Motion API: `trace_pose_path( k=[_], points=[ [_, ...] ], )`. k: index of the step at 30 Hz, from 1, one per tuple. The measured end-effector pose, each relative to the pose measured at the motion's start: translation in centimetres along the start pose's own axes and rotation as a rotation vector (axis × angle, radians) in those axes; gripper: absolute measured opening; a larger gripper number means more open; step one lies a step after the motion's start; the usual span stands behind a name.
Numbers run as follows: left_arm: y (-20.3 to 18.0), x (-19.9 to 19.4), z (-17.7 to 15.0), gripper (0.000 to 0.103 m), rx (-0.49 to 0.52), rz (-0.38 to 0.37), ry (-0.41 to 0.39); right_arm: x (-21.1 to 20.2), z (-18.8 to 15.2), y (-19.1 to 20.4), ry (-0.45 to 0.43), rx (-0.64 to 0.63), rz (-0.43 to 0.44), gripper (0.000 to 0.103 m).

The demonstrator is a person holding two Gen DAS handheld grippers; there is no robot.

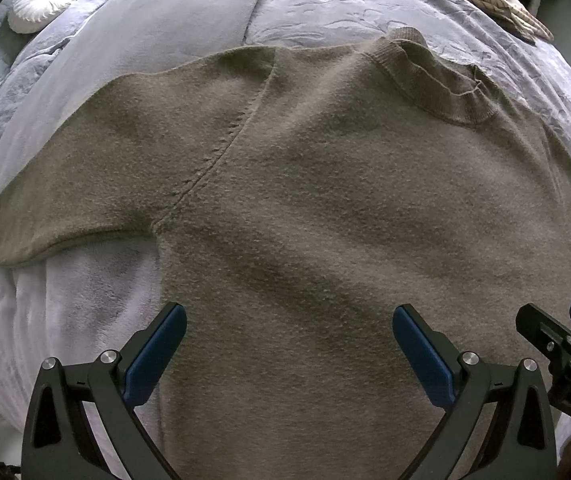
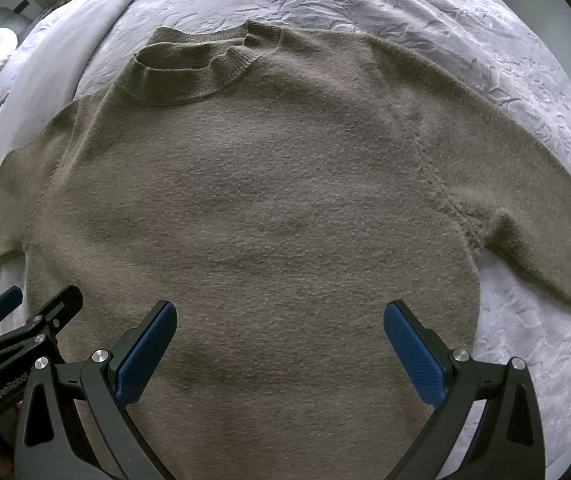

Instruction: Fold small clothes

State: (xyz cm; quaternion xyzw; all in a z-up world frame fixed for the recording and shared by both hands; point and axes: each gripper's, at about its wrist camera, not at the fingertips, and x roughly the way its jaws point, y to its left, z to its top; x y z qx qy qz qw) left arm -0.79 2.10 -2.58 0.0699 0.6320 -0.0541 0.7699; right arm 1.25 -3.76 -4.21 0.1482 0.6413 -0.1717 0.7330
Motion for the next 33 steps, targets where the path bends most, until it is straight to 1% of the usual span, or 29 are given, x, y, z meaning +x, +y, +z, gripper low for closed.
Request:
trace_pose_path(
  k=[6, 9, 13, 18, 19, 20, 24, 27, 29, 30, 33],
  points=[
    [0.3, -0.1, 0.0, 0.103, -0.010, -0.007, -0.002, -0.2, -0.1, 0.0, -0.003, -0.009, -0.008, 0.103],
    [0.5, -0.1, 0.0, 0.103, -0.014, -0.015, -0.002, -0.4, -0.1, 0.3, -0.036, -0.012, -0.001, 0.103],
    [1.2, -0.2, -0.1, 0.103, -0.019, -0.025, -0.005, -0.7, -0.2, 0.4, -0.033, -0.015, -0.008, 0.103],
    [2.6, -0.5, -0.3, 0.103, -0.030, -0.036, -0.004, -0.7, -0.1, 0.7, -0.017, -0.017, -0.003, 0.103],
    [3.0, -0.5, -0.4, 0.103, -0.034, -0.041, -0.005, -0.7, -0.1, 0.7, -0.012, -0.012, 0.009, 0.103],
    [3.4, -0.5, -0.5, 0.103, -0.039, -0.048, -0.007, -0.5, -0.1, 0.6, 0.016, -0.004, 0.028, 0.103],
    [4.9, -0.4, -0.3, 0.103, -0.075, -0.097, -0.002, -0.2, 0.0, 0.9, 0.034, -0.009, 0.035, 0.103],
    [7.4, -0.2, -0.3, 0.103, -0.110, -0.137, -0.006, 0.0, -0.2, 2.0, 0.041, -0.036, 0.036, 0.103],
    [9.1, -0.2, -0.3, 0.103, -0.146, -0.162, -0.024, -0.1, -0.2, 2.9, 0.042, -0.052, 0.053, 0.103],
    [10.4, -0.2, -0.2, 0.103, -0.173, -0.177, -0.036, -0.3, -0.2, 3.1, 0.045, -0.059, 0.075, 0.103],
    [14.2, -0.1, -0.2, 0.103, -0.239, -0.187, -0.070, -0.7, -0.3, 4.3, 0.041, -0.091, 0.093, 0.103]
  ],
)
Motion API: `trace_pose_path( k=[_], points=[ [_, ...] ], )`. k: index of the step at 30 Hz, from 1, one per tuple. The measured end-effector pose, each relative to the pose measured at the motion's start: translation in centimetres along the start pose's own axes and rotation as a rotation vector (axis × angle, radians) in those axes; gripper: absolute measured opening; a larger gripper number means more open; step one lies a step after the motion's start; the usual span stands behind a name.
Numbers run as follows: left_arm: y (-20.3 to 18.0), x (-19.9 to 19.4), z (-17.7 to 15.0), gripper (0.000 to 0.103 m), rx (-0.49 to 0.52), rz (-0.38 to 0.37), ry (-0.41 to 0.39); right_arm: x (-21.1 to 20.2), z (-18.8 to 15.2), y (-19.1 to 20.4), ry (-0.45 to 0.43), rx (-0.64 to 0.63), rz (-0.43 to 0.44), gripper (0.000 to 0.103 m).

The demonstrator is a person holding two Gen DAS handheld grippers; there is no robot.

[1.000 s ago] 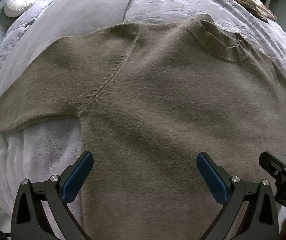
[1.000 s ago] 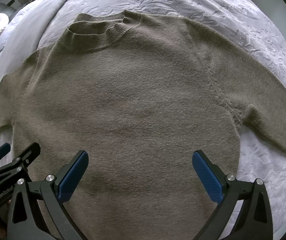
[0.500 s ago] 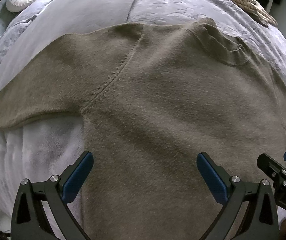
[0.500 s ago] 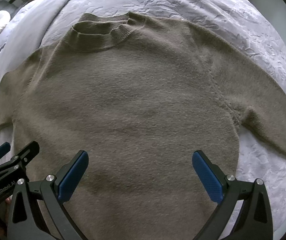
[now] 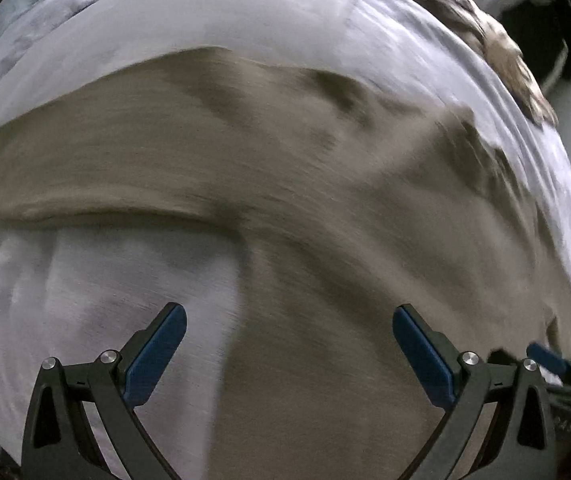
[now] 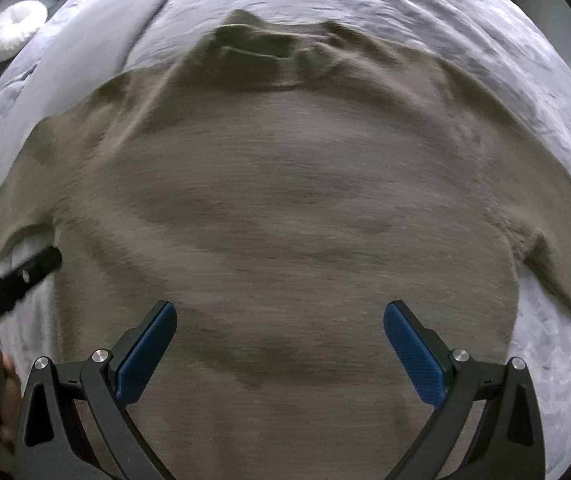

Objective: Fold small clothes
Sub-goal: 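Grasp the sleeve with the left tool and fold it across the sweater body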

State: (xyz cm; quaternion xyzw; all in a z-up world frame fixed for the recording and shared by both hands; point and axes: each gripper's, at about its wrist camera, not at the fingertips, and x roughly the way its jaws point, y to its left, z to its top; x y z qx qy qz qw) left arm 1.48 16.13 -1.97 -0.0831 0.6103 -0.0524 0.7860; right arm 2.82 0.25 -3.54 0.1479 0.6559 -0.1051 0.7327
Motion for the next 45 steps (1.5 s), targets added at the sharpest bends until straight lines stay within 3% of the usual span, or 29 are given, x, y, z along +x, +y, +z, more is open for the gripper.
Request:
trace_pose_path(
  k=[9, 15, 19, 21, 22, 23, 24, 25, 28, 32, 35, 39, 40, 42, 45],
  points=[
    [14.2, -1.3, 2.5, 0.103, -0.220, 0.059, -0.146, -1.9, -2.0, 3.5, 0.002, -0.079, 0.056, 0.103],
    [23.6, -0.7, 4.1, 0.103, -0.432, 0.098, -0.206, -1.9, -3.1, 5.1, 0.011, -0.116, 0.017, 0.103],
    [25.9, -0.8, 4.7, 0.103, -0.493, 0.104, -0.263, -2.7, -4.8, 5.9, 0.015, -0.136, 0.016, 0.103],
    [26.2, -1.5, 4.8, 0.086, -0.500, 0.139, -0.305, -2.4, -5.2, 6.9, 0.008, -0.145, 0.005, 0.103],
    [26.3, -1.7, 4.9, 0.063, -0.497, 0.157, -0.313, -2.4, -5.5, 7.1, 0.009, -0.148, 0.004, 0.103],
    [26.4, -1.7, 4.8, 0.033, -0.494, 0.142, -0.314, -2.6, -5.9, 7.3, 0.010, -0.149, 0.006, 0.103],
    [26.8, -1.8, 4.8, 0.017, -0.493, 0.108, -0.315, -1.9, -5.5, 8.1, 0.003, -0.153, -0.002, 0.103],
    [27.6, -2.1, 4.2, 0.009, -0.496, 0.048, -0.327, -1.8, -5.6, 8.4, 0.001, -0.155, -0.003, 0.103],
    [27.6, -3.3, 4.0, 0.009, -0.482, 0.005, -0.369, -2.6, -6.9, 8.6, -0.012, -0.158, 0.009, 0.103],
    [25.0, -5.4, 5.5, 0.008, -0.406, -0.058, -0.429, -2.6, -6.7, 7.4, -0.008, -0.141, 0.021, 0.103],
    [20.9, -7.2, 7.2, 0.008, -0.305, -0.139, -0.466, -3.0, -7.8, 6.4, -0.013, -0.111, 0.033, 0.103],
    [13.4, -9.1, 8.8, 0.008, -0.138, -0.260, -0.483, -4.7, -8.2, 3.2, -0.020, -0.061, 0.046, 0.103],
    [10.8, -9.3, 9.0, 0.008, -0.089, -0.299, -0.479, -4.3, -6.6, 1.9, -0.027, -0.043, 0.040, 0.103],
    [5.2, -9.5, 8.4, 0.008, 0.009, -0.369, -0.465, -5.1, -6.9, 0.4, -0.044, -0.013, 0.042, 0.103],
    [-3.1, -8.5, 7.8, 0.008, 0.170, -0.407, -0.448, -5.7, -6.3, -3.2, -0.063, 0.052, 0.036, 0.103]
  ],
)
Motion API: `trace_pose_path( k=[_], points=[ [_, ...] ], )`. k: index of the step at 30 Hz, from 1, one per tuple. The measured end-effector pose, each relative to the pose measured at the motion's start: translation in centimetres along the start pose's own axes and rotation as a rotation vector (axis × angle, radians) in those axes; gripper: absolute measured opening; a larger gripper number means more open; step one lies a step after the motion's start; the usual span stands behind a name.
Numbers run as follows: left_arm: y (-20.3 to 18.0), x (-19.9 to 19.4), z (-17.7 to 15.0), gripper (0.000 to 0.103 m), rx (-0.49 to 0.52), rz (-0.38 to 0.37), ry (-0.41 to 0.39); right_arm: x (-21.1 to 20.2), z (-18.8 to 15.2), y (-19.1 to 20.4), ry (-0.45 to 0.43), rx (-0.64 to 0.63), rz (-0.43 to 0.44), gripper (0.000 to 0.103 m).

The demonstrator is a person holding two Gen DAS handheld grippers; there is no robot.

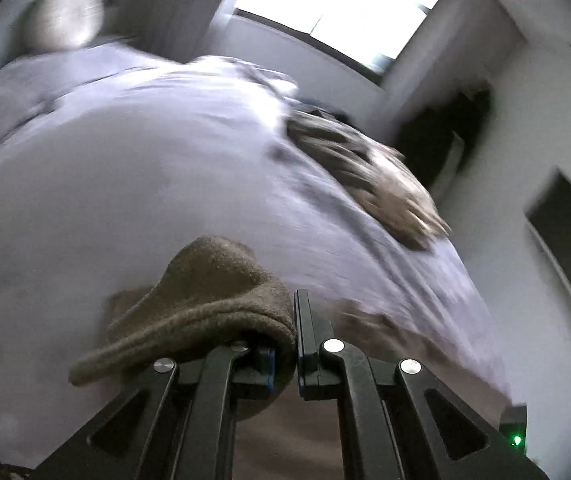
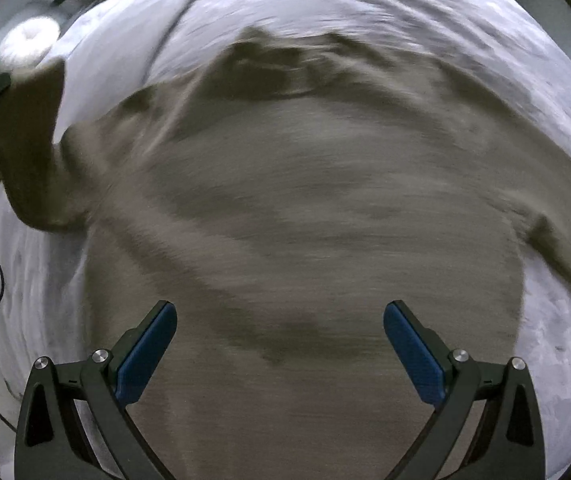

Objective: Fold small clothes
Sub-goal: 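Grasp the sleeve with the left tool and fold it across the sweater body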

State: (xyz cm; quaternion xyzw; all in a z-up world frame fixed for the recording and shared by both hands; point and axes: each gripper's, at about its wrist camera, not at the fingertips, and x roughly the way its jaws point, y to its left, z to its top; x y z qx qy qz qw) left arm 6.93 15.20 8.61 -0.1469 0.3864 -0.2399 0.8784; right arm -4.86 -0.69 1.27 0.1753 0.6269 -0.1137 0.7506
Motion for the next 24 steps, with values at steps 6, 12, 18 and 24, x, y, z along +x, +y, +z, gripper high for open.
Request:
trace_pose_path(
  k=[6, 12, 18, 24],
  points=[
    [-11.7, 9.6, -4.1, 0.008, 0.189, -0.085, 0.183, 1.5, 2.4, -5.7, -0.022, 0.152, -0.031, 0.103],
    [-15.3, 15.9, -12.0, 0.008, 0.311, 0.073, 0.406, 2.0, 1.1, -11.3, 0.008, 0.253, -0.074, 0.103],
    [-14.5, 15.0, -14.5, 0.086, 0.376, 0.195, 0.398, 1.9, 2.1, -12.4, 0.003, 0.233, -0.093, 0.103],
    [-10.6, 10.0, -10.2, 0.086, 0.315, 0.231, 0.310, 0.1, 6.1, -7.6, -0.096, 0.023, -0.099, 0.103]
  ],
)
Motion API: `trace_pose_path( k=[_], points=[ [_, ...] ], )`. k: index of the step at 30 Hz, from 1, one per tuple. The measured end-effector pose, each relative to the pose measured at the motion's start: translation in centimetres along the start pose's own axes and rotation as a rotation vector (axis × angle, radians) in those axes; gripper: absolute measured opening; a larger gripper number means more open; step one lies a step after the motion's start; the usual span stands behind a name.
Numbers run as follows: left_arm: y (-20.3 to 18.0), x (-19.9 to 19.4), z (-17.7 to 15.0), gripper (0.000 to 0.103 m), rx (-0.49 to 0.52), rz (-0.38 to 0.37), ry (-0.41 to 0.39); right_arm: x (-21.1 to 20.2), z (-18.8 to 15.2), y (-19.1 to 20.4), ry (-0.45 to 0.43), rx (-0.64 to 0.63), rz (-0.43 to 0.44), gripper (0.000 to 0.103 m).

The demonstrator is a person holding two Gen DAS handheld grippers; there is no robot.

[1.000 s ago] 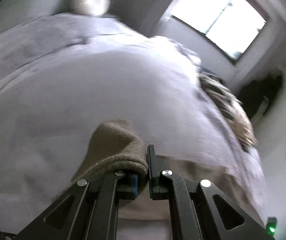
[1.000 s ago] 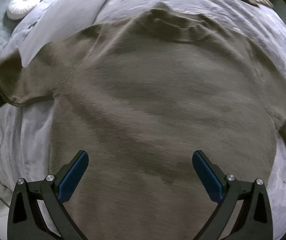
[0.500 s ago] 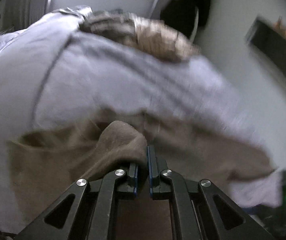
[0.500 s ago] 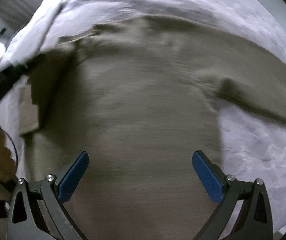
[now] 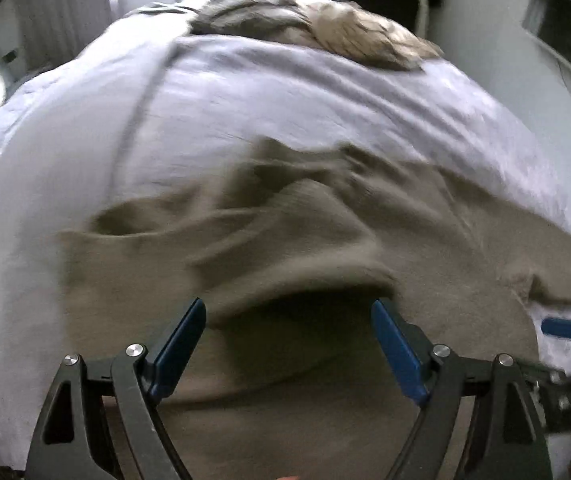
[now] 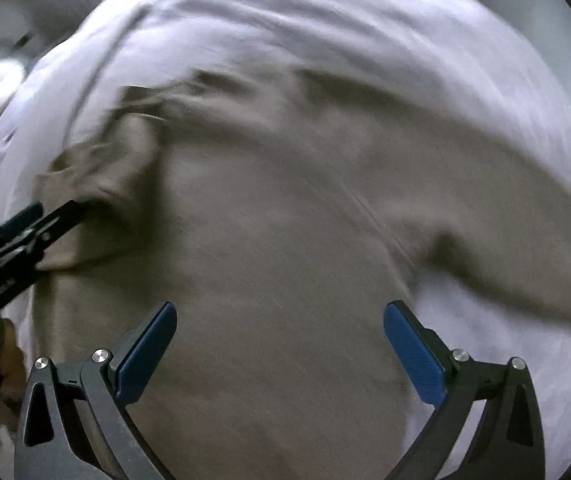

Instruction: Fold small clothes

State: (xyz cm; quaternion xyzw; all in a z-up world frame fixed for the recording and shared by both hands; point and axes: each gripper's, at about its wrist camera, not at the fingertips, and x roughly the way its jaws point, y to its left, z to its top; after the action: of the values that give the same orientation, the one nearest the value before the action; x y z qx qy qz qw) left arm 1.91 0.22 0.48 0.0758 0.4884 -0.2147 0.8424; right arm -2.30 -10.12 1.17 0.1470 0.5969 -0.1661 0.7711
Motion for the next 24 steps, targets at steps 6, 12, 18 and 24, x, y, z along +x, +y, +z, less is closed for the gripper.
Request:
trace_pose_path(
  k=[6, 12, 18, 24],
  points=[
    [10.2, -1.2, -0.6, 0.086, -0.159, 0.206, 0.026, 1.2, 2.8, 11.3, -0.142, -0.397, -0.119, 0.103],
    [16.3, 2.9, -2.5, 0.086, -0.356, 0.130, 0.177, 6.2, 2.8, 17.3, -0.274, -0.718, -0.418, 0.062],
    [15.7, 3.8, -1.9, 0.086, -0.319, 0.105, 0.157, 4.7, 7.0, 9.2, -0.226, -0.236, -0.078, 0.007],
    [15.6, 4.6, -1.3, 0.085, -0.283, 0.116, 0.166, 7.4, 4.4, -4.7, -0.091, 0.587, 0.398, 0.015]
  ],
)
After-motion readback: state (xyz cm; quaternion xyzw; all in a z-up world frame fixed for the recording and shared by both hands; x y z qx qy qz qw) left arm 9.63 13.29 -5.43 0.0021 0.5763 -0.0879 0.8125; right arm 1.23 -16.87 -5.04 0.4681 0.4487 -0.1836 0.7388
